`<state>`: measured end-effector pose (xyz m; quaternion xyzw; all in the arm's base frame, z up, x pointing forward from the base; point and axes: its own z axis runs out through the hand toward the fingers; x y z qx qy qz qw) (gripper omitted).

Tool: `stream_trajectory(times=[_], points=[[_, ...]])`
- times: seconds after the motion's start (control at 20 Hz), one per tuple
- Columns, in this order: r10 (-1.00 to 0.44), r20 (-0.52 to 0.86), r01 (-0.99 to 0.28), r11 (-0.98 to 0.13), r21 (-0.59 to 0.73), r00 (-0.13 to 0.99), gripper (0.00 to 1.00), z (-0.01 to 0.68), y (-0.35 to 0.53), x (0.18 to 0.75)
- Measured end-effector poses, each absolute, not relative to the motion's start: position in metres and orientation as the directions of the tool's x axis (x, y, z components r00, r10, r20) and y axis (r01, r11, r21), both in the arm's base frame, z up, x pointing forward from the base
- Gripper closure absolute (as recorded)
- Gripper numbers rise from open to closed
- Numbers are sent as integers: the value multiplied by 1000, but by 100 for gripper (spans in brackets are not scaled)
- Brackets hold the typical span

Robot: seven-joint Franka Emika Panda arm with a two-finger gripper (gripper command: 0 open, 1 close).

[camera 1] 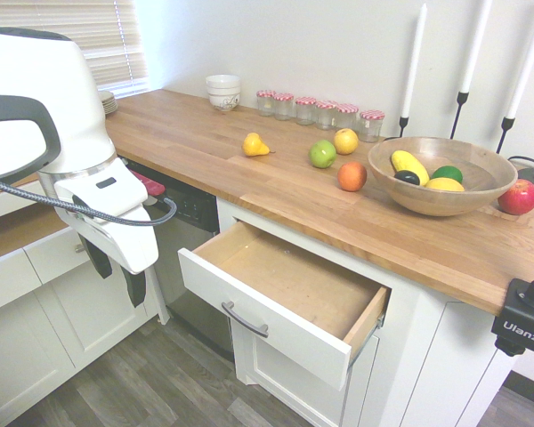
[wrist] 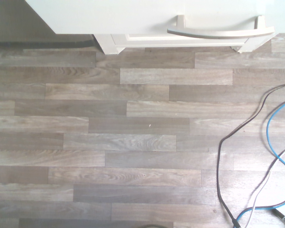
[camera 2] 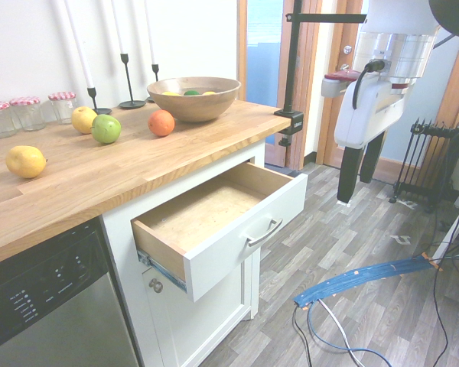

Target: Close the drawer

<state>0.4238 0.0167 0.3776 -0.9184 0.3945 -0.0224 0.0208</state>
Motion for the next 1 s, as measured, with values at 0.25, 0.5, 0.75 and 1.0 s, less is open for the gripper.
stream_trajectory(times=[0.25, 0.5, 0.75, 1.0], points=[[-725, 29, -723, -689, -57, 688, 0, 374, 16, 426], [-732, 17, -730, -681, -51, 681, 0, 339, 9, 434], [-731, -19, -731, -682, -23, 682, 0, 277, -4, 443], [-724, -42, -725, -689, -13, 689, 0, 227, -16, 449]])
